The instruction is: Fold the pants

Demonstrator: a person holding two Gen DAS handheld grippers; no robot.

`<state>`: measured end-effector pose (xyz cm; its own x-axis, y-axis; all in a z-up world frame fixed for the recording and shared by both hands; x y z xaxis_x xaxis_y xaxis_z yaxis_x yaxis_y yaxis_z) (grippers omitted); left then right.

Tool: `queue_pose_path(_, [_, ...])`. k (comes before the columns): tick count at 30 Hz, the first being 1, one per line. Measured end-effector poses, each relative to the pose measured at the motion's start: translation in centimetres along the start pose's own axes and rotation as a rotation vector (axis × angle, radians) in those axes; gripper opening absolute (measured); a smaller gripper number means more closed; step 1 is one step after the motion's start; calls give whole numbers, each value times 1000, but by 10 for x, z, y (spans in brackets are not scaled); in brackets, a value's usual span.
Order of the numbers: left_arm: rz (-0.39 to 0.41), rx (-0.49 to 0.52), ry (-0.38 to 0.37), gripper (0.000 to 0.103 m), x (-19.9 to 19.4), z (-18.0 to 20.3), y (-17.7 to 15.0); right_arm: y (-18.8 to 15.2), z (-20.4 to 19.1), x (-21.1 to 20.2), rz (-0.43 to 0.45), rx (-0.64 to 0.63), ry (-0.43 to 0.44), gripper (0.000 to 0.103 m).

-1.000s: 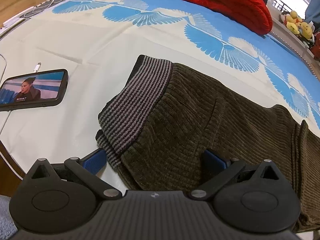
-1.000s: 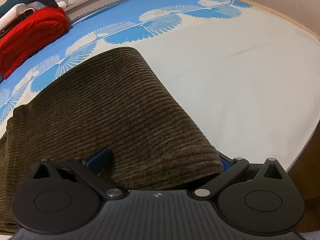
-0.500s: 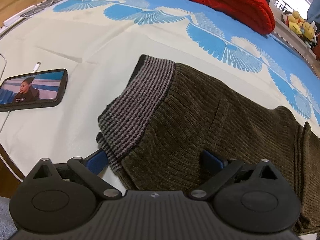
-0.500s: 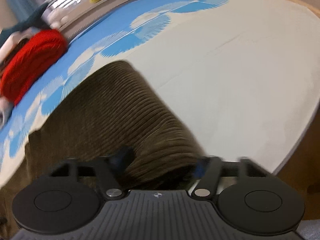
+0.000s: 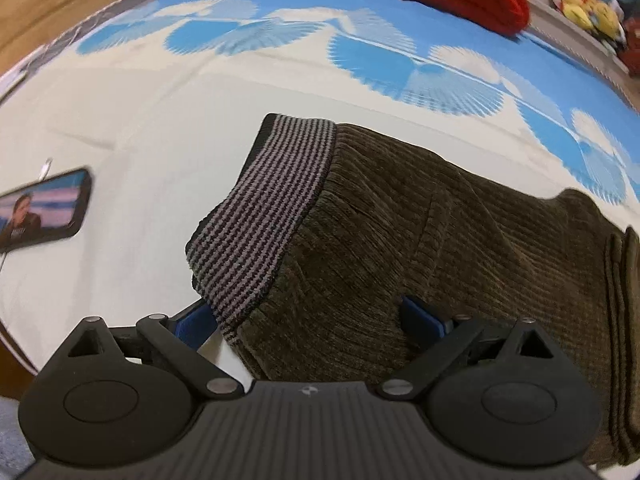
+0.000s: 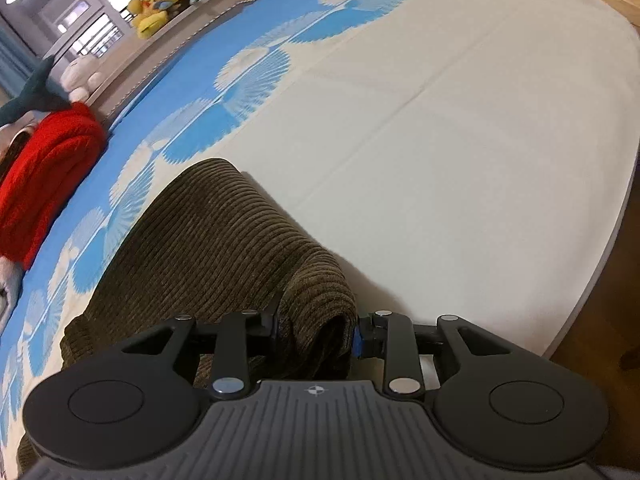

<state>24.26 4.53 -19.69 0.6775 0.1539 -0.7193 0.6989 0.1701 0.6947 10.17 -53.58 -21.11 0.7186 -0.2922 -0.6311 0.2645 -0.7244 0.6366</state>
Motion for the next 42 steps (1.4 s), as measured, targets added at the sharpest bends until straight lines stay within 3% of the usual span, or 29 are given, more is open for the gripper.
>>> queue_pose_path(8, [-23, 14, -91, 101, -3, 34, -6, 39, 25, 15, 48, 76, -48, 37])
queue_pose_path(11, [-22, 14, -112, 101, -5, 27, -6, 33, 37, 22, -13, 179, -65, 56])
queue_pose_path(13, [9, 57, -84, 101, -10, 20, -2, 30, 40, 20, -31, 241, -7, 78])
queue_pose_path(14, [31, 91, -68, 101, -12, 18, 0, 29, 40, 18, -34, 259, 17, 83])
queue_pose_path(20, [73, 176, -53, 101, -15, 15, 2, 29, 48, 14, -32, 305, 64, 84])
queue_pose_path(25, [82, 139, -79, 101, -12, 15, -6, 24, 48, -15, 42, 160, -71, 83])
queue_pose_path(29, [90, 97, -104, 101, -9, 13, -8, 17, 5, -48, 188, -102, -9, 83])
queue_pose_path(32, [76, 73, -125, 102, -5, 11, -8, 8, -12, -46, 193, -218, -15, 83])
queue_pose_path(37, [31, 5, -156, 103, 3, 4, -11, 4, 16, -21, 61, 84, -34, 83])
queue_pose_path(42, [25, -6, -160, 103, 4, 2, -11, 11, 30, 3, 40, 278, -12, 88])
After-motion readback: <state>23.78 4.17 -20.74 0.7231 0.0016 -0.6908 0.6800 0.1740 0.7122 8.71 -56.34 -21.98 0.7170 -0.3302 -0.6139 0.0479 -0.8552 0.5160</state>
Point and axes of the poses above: each gripper's, at about its wrist camera, not at the fingertips, and x roughly the way its jaws point, z to its right, y to its top, the point moved 8 cm from there along x, roughly the way its jaws point, and after that the axes turned 13 degrees about z, right-handed, at the moved point
